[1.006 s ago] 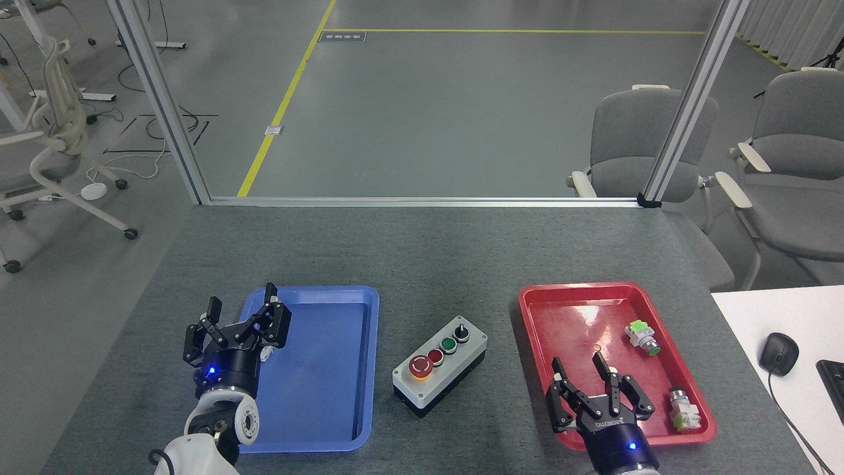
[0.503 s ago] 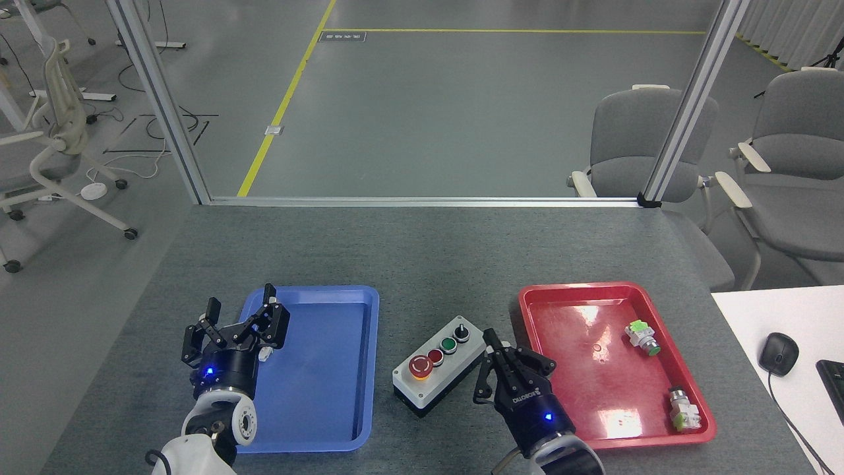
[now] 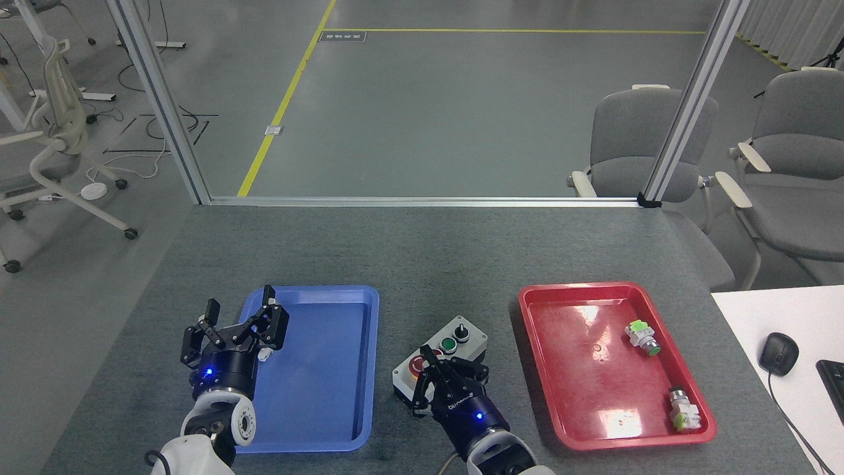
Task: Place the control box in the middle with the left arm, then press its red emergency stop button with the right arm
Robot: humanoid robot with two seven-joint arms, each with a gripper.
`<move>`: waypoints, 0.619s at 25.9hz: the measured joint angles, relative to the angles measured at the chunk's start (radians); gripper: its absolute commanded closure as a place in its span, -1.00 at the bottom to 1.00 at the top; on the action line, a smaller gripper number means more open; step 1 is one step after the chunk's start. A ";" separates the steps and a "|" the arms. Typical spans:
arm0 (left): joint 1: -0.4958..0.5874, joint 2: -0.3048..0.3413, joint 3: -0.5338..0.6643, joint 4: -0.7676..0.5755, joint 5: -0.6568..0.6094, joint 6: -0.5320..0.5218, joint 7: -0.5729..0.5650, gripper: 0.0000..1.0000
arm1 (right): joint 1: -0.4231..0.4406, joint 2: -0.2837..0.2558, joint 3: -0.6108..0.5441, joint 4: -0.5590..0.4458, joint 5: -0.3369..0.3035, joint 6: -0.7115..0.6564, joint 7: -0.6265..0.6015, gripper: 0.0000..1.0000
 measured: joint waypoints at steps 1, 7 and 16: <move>0.000 0.000 0.000 0.000 0.000 0.001 0.000 -0.98 | -0.002 0.004 0.005 0.013 0.000 0.002 0.001 1.00; 0.001 0.004 0.000 -0.004 -0.002 0.002 0.000 -0.98 | -0.017 0.022 0.016 0.081 -0.001 0.007 -0.017 1.00; 0.041 0.000 -0.003 -0.001 -0.004 0.002 0.000 -0.98 | -0.031 0.025 0.026 0.129 -0.009 0.000 -0.033 1.00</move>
